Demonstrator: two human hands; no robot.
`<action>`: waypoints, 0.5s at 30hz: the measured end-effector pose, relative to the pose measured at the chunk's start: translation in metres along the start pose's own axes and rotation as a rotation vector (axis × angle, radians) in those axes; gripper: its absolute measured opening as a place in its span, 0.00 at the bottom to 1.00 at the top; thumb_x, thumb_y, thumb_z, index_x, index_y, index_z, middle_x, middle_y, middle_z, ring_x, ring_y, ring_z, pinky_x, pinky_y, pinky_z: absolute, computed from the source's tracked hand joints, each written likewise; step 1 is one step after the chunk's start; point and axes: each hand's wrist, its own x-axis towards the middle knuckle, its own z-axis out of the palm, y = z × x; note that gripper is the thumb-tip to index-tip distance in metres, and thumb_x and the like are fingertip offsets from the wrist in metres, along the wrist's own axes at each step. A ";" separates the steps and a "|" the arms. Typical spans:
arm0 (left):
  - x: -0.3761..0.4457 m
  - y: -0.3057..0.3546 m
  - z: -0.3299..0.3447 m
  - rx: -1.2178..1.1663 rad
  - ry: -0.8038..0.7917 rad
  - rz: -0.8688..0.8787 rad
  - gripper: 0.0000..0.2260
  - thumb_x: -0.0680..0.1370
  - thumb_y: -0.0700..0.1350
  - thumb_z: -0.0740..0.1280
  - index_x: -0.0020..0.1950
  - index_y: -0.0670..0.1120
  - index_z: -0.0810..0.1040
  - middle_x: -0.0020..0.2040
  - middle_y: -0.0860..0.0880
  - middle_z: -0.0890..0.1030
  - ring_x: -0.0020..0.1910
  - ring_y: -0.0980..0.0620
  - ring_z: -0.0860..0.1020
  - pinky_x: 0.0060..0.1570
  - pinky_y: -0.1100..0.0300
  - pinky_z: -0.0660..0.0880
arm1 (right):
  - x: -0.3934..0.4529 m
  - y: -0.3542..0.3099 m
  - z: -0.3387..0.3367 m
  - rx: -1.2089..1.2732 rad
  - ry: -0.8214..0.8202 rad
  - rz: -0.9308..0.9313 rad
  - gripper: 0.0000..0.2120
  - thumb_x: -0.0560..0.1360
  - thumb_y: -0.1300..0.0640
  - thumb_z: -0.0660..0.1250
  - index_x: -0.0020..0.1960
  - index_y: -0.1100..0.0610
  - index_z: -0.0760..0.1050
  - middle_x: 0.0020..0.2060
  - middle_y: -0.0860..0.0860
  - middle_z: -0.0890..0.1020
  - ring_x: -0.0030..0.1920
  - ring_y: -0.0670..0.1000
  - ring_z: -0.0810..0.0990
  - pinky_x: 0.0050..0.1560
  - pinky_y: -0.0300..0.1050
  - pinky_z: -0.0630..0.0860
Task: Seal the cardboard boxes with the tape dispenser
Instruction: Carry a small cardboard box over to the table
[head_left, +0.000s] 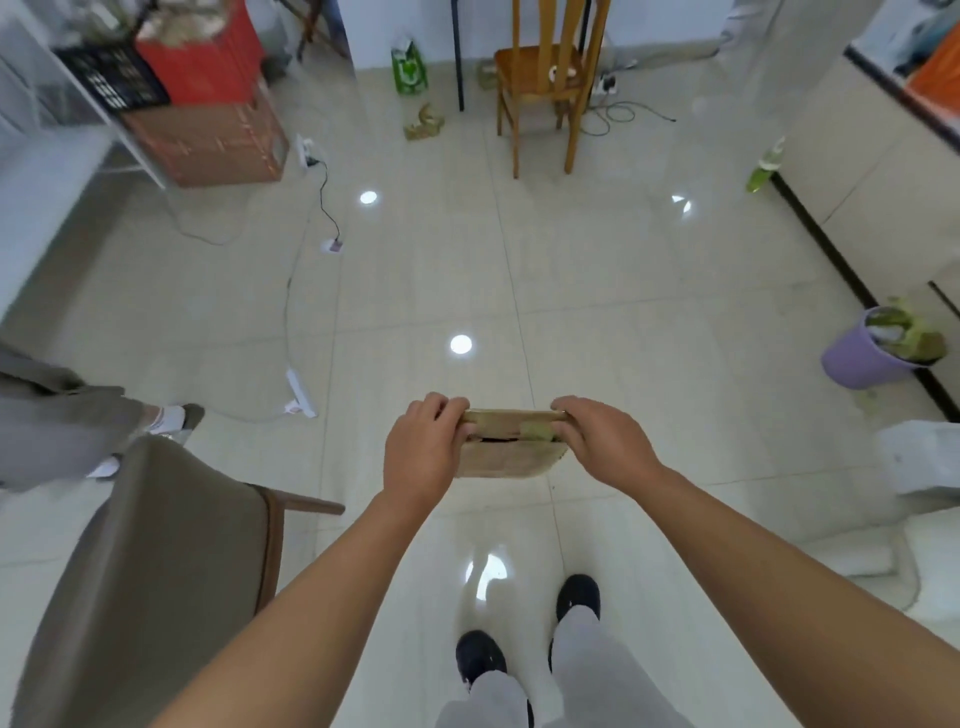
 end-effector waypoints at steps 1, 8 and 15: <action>0.009 0.002 0.000 0.003 0.002 -0.008 0.09 0.78 0.42 0.70 0.57 0.43 0.81 0.47 0.44 0.79 0.42 0.42 0.77 0.37 0.50 0.74 | 0.006 0.000 -0.005 0.022 0.035 0.002 0.13 0.83 0.52 0.59 0.66 0.52 0.74 0.51 0.47 0.81 0.49 0.51 0.78 0.46 0.49 0.75; 0.067 0.019 0.014 0.003 0.019 -0.067 0.14 0.80 0.45 0.68 0.65 0.48 0.77 0.48 0.49 0.77 0.44 0.49 0.75 0.34 0.55 0.74 | 0.051 0.033 -0.039 0.131 0.155 -0.020 0.16 0.84 0.53 0.57 0.71 0.52 0.70 0.54 0.49 0.79 0.50 0.52 0.78 0.50 0.51 0.77; 0.143 0.048 0.024 0.057 0.001 -0.122 0.11 0.79 0.43 0.68 0.62 0.49 0.79 0.45 0.49 0.77 0.41 0.48 0.77 0.34 0.58 0.70 | 0.113 0.077 -0.078 0.056 0.163 -0.192 0.28 0.79 0.67 0.61 0.76 0.47 0.67 0.51 0.49 0.78 0.45 0.52 0.77 0.42 0.49 0.77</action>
